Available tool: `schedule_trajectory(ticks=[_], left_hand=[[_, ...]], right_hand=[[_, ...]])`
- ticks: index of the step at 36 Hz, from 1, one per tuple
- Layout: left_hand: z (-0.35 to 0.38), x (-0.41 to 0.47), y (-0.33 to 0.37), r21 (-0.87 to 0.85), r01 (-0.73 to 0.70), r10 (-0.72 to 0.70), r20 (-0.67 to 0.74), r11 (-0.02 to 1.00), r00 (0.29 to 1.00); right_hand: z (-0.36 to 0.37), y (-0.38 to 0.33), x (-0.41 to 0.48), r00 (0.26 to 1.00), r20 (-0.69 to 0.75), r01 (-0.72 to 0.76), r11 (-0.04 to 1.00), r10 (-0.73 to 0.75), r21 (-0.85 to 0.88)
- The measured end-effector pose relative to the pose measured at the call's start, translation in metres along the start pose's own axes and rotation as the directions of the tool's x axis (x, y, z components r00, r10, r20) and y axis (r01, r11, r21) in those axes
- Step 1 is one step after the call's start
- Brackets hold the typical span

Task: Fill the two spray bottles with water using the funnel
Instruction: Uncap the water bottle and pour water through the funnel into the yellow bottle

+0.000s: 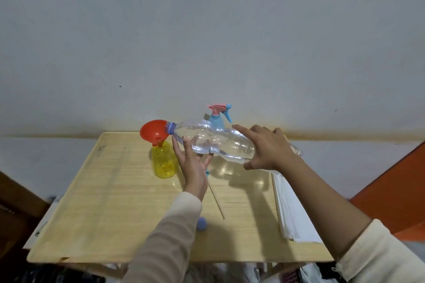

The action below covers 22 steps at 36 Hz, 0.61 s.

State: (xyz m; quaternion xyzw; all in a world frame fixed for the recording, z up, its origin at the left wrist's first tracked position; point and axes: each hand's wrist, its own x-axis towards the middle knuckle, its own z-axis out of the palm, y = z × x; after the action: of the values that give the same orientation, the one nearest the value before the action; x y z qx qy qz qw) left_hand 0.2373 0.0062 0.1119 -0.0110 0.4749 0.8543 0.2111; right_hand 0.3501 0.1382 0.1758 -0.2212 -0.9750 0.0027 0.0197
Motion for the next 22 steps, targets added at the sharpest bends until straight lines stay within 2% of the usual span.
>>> schedule_trajectory(ticks=[4,11,18,22], left_hand=[[0.001,0.001,-0.003,-0.062,-0.011,0.009,-0.021,0.998,1.0],[0.001,0.003,-0.005,-0.022,-0.01,0.01,-0.018,1.0,1.0],[0.002,0.003,-0.005,-0.103,0.054,-0.055,-0.013,0.993,0.998],[0.004,0.003,-0.005,-0.134,0.03,-0.033,-0.023,0.991,0.999]], right_hand=[[-0.003,-0.001,0.002,1.0,-0.001,0.011,1.0,-0.011,-0.027],[-0.008,-0.002,0.004,1.0,-0.002,0.021,0.998,-0.022,-0.058],[-0.012,0.0,0.006,0.999,0.002,0.036,0.997,-0.036,-0.073],[-0.014,0.0,0.007,0.999,-0.008,0.038,0.996,-0.039,-0.083]])
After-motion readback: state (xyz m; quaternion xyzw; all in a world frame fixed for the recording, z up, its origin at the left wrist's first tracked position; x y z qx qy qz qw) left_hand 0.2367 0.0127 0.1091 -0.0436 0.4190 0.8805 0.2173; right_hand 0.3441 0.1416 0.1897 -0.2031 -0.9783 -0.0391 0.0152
